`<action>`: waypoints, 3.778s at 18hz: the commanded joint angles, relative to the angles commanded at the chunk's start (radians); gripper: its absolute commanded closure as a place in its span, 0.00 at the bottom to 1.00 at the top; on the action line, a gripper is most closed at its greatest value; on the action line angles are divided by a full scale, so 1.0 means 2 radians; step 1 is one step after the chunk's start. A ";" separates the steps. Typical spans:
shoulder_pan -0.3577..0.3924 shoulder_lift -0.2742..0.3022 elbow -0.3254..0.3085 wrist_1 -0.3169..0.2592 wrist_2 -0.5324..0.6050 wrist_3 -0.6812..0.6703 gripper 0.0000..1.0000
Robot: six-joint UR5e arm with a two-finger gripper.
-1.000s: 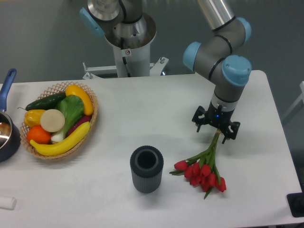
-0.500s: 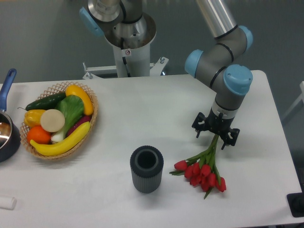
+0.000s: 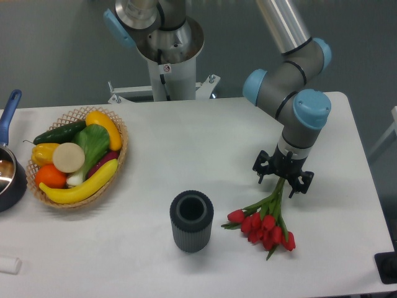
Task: Pick up the flowers from the table
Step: 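Lower the gripper onto the tulip stems and close it around them, then lift the gripped tulip bunch up off the table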
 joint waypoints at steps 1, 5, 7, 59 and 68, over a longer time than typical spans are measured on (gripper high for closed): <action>0.000 0.000 -0.001 0.000 0.000 -0.001 0.23; 0.000 0.001 0.000 0.000 0.000 -0.002 0.35; 0.000 0.001 -0.001 0.002 0.000 -0.009 0.41; 0.075 0.159 0.035 0.028 -0.377 -0.150 0.78; 0.074 0.157 0.035 0.028 -0.377 -0.150 0.78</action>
